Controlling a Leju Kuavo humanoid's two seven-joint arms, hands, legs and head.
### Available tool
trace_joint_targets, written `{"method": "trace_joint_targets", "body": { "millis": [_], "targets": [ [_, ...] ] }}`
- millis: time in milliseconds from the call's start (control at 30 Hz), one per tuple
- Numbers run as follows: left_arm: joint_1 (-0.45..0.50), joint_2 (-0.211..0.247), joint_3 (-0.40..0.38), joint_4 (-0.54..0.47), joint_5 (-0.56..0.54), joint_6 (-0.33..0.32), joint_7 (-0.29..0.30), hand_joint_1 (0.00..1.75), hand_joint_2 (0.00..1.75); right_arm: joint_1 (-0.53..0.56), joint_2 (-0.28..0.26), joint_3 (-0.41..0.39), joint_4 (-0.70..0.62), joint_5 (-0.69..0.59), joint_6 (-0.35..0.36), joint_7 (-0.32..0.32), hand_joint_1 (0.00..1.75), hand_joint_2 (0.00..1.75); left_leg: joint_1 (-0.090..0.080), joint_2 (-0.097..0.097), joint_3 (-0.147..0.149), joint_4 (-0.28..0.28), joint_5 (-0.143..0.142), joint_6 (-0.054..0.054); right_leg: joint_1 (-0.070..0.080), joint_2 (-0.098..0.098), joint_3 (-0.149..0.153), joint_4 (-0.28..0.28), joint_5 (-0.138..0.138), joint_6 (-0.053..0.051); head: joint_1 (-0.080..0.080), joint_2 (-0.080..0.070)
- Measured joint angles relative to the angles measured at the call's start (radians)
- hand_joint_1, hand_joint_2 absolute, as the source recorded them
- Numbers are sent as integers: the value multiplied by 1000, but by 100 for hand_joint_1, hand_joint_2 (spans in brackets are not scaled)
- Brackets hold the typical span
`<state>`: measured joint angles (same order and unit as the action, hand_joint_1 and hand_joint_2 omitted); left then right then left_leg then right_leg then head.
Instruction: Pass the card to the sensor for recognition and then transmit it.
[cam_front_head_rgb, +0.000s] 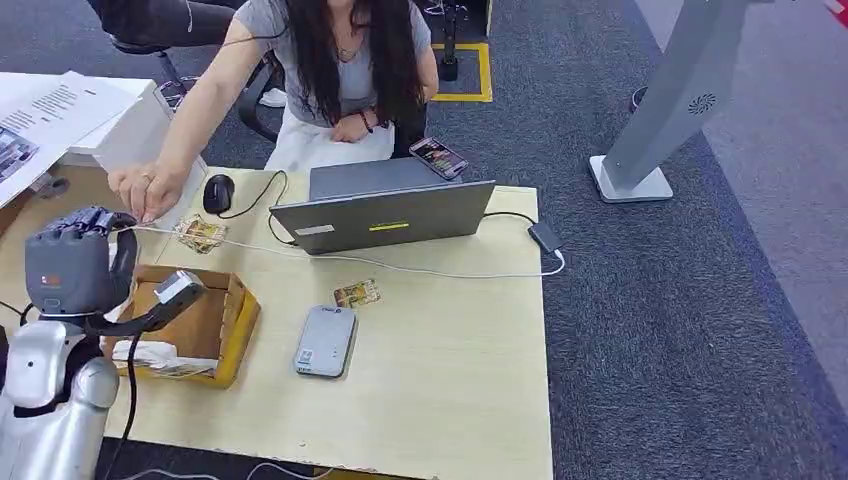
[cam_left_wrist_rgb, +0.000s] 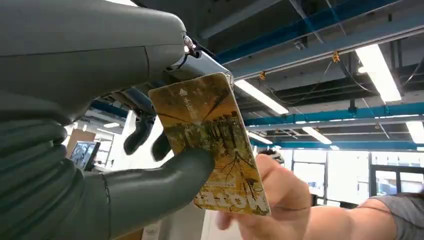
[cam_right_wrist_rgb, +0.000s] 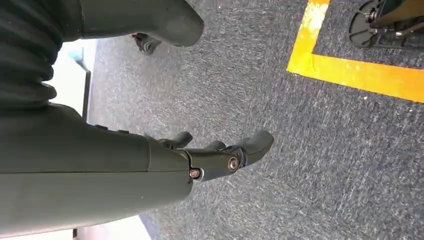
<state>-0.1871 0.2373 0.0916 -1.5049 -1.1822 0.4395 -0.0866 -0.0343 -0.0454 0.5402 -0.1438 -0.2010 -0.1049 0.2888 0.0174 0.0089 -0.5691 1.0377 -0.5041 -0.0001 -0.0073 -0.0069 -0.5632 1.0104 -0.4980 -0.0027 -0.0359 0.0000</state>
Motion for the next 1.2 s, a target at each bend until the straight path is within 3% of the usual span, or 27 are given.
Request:
{"method": "trace_joint_targets", "body": {
  "millis": [600, 833, 1067, 1200],
  "targets": [
    [9, -6, -28, 14, 26, -23, -22, 175, 175, 0, -5, 6, 0, -3, 0, -13, 0, 175, 0, 0, 0, 0, 0, 0, 0, 0, 0, 0, 0, 0, 0, 0],
    [33, -72, -90, 34, -19, -25, -20, 175, 175, 0, -5, 9, 0, -5, 0, -13, 0, 175, -1, 0, 0, 0, 0, 1, -1, 0, 0, -1, 0, 0, 0, 0],
    [32, -133, -156, 119, -75, -17, 3, 175, 175, -1, -5, 14, 0, -5, 2, -13, 0, 175, -1, 0, 0, 1, -1, 1, -2, 0, 0, -1, 0, 0, 0, 0],
    [31, -150, -173, 145, -78, -15, 3, 175, 175, -1, -5, 17, 0, -5, 2, -14, 0, 175, -1, 0, 0, 1, -1, 1, -2, 0, 0, -1, 0, 0, 0, 0]
  ]
}}
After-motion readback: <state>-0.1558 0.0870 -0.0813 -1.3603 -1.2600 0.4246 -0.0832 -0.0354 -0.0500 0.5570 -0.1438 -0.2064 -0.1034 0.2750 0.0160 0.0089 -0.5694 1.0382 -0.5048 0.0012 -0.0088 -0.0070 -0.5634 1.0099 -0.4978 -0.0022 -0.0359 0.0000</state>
